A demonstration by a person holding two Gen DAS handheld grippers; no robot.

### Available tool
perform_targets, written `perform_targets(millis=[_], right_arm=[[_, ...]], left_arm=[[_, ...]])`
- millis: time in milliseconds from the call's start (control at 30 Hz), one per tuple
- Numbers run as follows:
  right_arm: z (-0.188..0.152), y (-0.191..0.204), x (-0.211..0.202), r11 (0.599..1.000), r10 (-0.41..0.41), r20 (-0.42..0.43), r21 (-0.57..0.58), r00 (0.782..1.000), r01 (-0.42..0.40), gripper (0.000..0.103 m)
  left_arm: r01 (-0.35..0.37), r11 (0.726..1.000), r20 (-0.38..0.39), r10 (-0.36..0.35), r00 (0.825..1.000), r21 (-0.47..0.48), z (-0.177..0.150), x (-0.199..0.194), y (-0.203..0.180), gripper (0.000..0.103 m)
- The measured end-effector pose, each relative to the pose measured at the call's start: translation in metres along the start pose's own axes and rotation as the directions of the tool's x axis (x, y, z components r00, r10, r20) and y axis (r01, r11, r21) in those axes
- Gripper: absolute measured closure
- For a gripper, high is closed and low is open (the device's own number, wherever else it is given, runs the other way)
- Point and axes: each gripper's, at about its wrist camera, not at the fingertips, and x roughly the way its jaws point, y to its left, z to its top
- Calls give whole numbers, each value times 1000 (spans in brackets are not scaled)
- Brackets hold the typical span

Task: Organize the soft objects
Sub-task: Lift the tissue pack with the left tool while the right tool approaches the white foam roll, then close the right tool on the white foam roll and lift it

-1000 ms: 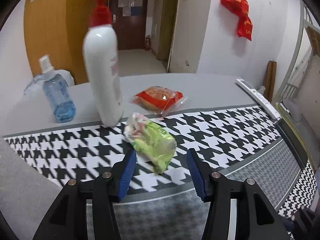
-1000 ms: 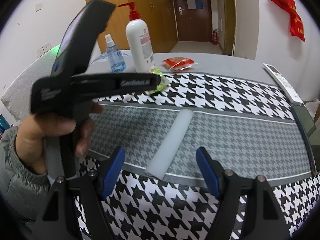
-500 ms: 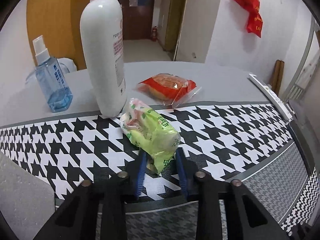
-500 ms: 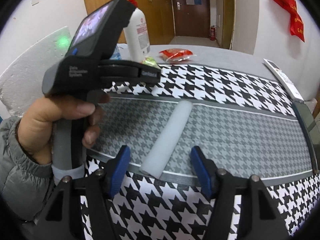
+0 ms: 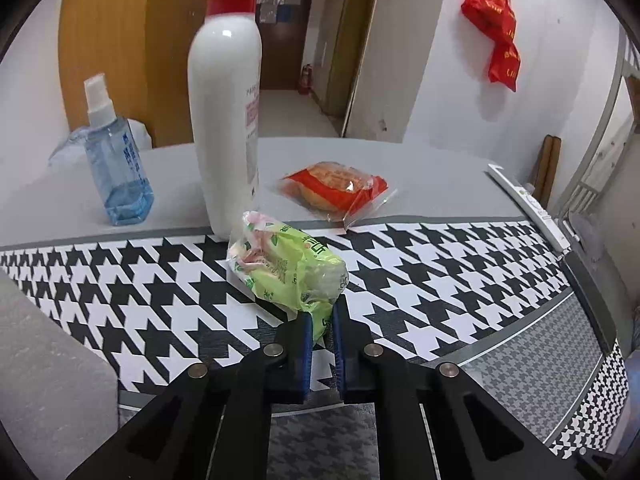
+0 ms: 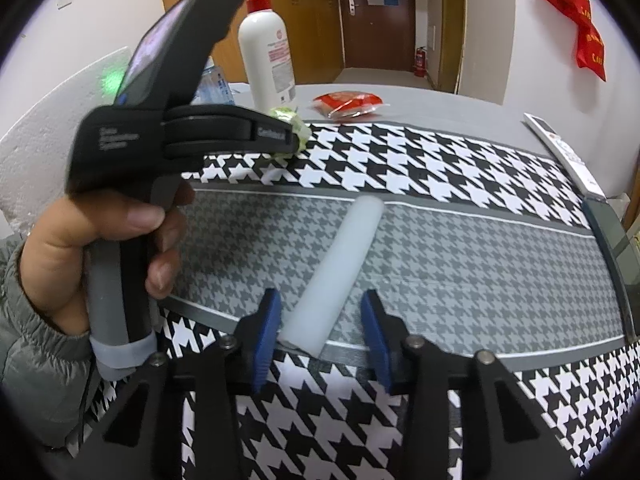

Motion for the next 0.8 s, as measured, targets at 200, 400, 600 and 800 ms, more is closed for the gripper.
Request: perform_targets(millis=[200,400,600,800], right_arm=[[3,4,4,1000,-21,-10,-3,1000,21,67],[4,5,9,999,-29,5,26,1000,29,79],[1,2,-2,997,-44,39,59,998,42,90],[-2,-1,-8,996,-47,58,81,997,42,90]], left_arm=[[-1,1000,32,1,999,15,-6,-22,-2,93],[13,1000,77,-14,997,20,-15,-55,-7,93],[18,999,107,-22,994,38,-22,-82,-10,93],[30,998,114,-36,993,52,-24,-88,-8,93]])
